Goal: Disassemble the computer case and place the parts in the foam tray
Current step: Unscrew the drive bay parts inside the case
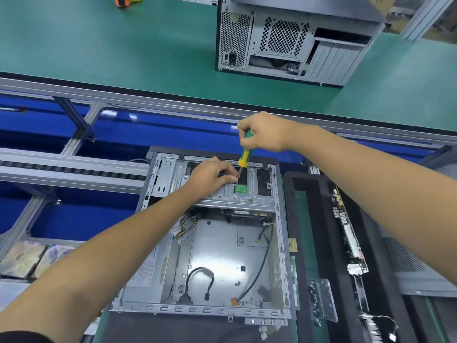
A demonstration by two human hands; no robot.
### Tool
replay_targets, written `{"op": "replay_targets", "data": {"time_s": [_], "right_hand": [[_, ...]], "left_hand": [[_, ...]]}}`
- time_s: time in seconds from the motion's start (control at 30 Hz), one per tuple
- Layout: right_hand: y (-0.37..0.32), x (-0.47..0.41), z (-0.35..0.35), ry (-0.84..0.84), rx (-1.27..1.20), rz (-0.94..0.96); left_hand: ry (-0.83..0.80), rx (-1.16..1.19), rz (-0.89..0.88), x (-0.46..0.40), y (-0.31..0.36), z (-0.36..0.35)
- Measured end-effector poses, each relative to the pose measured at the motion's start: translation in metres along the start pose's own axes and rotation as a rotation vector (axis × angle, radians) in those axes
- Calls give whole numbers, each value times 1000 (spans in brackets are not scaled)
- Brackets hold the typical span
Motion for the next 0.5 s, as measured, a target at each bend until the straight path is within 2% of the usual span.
{"op": "replay_targets", "data": {"time_s": [0.13, 0.27, 0.37, 0.5], "right_hand": [[0, -4, 1, -7, 10, -64], [-4, -10, -3, -119, 46, -132], [-13, -12, -4, -232, 72, -97], [-24, -8, -3, -356, 235, 3]], "left_hand": [[-1, -43, -13, -1, 3, -1], [-17, -19, -40, 0, 4, -1], [-21, 20, -51, 1, 4, 0], [-17, 45, -62, 2, 5, 1]]}}
Point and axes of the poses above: each hand's wrist, its own x-axis away from the middle knuckle, its own z-axis out of the back of the hand, y = z × x, the point moved 6 cm from there along -x, towards the middle knuckle, and after that the axes turned 4 degrees about z, right-handed, at the moved point
